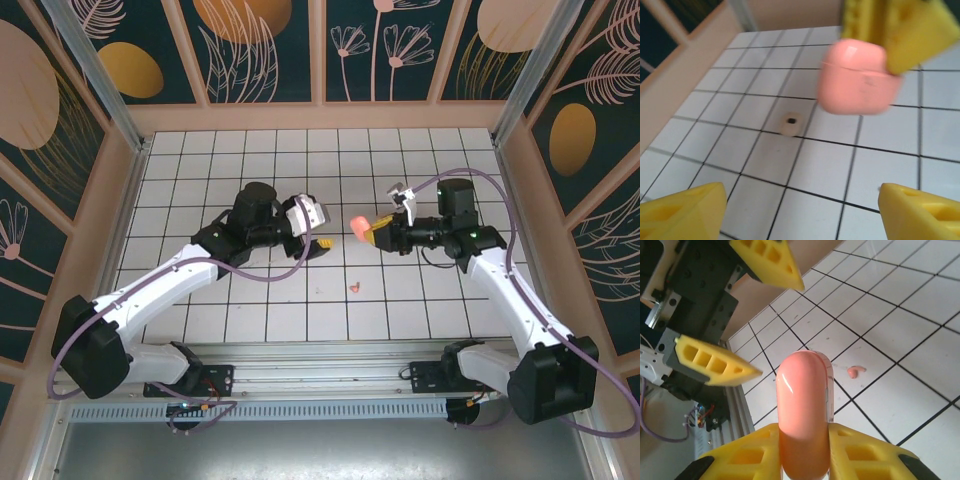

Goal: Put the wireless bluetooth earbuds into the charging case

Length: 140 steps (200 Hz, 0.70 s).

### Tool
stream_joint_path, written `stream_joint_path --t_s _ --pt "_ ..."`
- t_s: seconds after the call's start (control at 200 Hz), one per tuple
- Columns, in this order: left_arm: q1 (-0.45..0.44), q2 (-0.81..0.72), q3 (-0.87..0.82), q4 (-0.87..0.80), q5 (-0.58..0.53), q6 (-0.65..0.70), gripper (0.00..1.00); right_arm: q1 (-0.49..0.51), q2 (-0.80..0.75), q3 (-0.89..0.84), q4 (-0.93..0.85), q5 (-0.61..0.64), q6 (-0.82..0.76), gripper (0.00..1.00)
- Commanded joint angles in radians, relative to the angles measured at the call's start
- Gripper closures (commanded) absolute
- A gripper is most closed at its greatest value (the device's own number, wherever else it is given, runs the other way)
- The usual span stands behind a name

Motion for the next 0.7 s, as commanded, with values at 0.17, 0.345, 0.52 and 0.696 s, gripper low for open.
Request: stream_joint_path --t_s 0.17,0.345,0.52,0.696 --pt "-0.003 -0.011 0.025 -0.086 0.207 0.204 0.26 -0.004 -0.067 0.043 -0.167 -0.094 -0.591 0.78" --pt "-0.003 0.016 0.06 -0.163 0.27 0.253 0.34 0.03 -0.067 0.071 -0.22 -0.019 -0.738 0.79" --pt "-0.003 0.038 0.074 -0.164 0.305 0.254 0.39 0.064 -0.047 0.102 -0.264 -0.036 -0.829 0.79" --pt "-0.004 0.057 0.091 -0.163 0.318 0.251 0.4 0.121 -0.016 0.122 -0.287 0.001 -0.866 0.79"
